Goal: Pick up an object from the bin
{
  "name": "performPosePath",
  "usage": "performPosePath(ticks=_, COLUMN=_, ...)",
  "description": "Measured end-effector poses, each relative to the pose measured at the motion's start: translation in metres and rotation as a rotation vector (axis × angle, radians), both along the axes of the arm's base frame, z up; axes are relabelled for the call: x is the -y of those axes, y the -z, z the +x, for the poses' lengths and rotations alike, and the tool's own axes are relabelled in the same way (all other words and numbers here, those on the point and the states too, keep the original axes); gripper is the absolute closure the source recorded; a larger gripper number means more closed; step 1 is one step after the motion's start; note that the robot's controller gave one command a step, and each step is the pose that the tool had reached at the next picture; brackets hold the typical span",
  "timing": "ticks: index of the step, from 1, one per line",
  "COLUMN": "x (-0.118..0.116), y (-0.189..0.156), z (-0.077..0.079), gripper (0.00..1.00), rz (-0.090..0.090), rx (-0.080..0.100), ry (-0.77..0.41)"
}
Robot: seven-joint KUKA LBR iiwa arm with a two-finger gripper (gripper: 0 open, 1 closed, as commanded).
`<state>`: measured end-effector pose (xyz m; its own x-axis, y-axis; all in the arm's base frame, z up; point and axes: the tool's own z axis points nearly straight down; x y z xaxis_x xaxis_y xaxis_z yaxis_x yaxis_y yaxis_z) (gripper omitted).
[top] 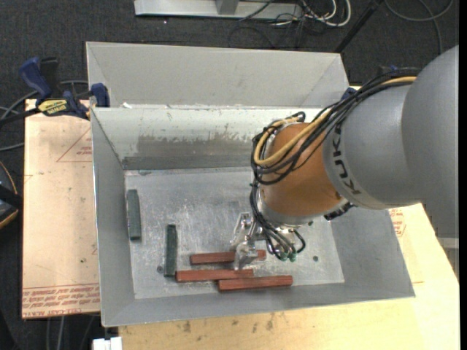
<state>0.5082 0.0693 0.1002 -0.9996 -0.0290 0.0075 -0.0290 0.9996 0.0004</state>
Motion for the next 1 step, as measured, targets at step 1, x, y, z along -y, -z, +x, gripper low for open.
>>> performPosePath(ticks=1, x=-0.0032, y=-0.1032, z=-0.0089, gripper=1.0, rz=0.001, rx=0.008, ry=0.016)
